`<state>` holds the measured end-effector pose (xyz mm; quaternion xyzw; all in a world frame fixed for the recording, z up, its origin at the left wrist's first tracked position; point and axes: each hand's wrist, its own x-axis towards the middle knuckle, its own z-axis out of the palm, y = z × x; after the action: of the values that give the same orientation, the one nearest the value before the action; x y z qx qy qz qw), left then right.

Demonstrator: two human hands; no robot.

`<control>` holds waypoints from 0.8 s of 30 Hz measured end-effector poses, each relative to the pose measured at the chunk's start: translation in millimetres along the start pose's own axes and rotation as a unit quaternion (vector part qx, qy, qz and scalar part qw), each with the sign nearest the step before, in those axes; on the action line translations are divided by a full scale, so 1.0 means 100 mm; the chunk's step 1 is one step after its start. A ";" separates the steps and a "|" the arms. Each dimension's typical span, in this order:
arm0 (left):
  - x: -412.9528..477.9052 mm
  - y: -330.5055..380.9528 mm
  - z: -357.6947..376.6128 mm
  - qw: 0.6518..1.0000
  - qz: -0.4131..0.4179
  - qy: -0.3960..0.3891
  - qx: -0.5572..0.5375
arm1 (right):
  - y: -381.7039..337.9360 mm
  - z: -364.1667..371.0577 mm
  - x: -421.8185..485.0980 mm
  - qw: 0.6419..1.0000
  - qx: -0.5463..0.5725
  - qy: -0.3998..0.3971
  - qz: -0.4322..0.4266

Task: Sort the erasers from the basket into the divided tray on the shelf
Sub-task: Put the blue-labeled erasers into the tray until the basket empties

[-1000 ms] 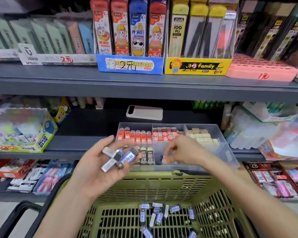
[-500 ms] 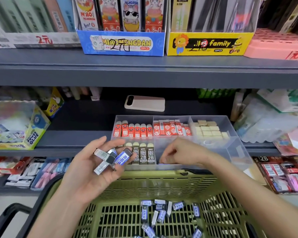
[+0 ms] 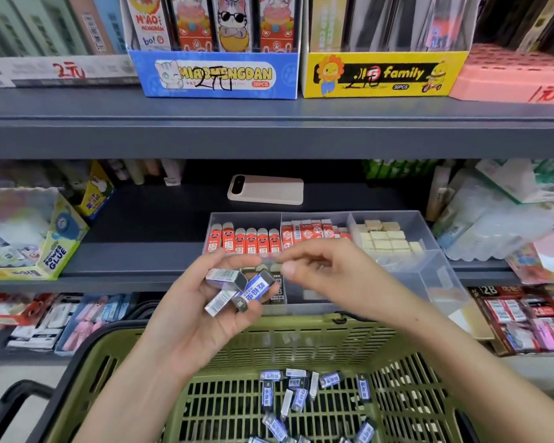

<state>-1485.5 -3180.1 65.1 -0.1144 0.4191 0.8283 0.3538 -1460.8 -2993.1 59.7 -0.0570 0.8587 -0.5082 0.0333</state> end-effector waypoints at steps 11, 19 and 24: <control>-0.01 -0.03 0.09 0.999 -0.013 0.019 -0.030 | -0.19 -0.08 -0.04 0.931 0.362 0.053 -0.003; -0.09 -0.05 -0.11 0.999 -0.013 0.049 0.003 | 0.19 -0.11 0.16 0.978 -0.164 -0.013 0.131; -0.11 -0.04 -0.15 0.999 -0.013 0.046 0.016 | 0.27 0.04 0.23 0.958 -0.247 -0.058 0.132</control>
<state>-1476.7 -3195.7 58.8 -0.1521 0.4463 0.8107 0.3471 -1484.8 -2986.6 34.3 0.0215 0.9541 -0.2667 0.1344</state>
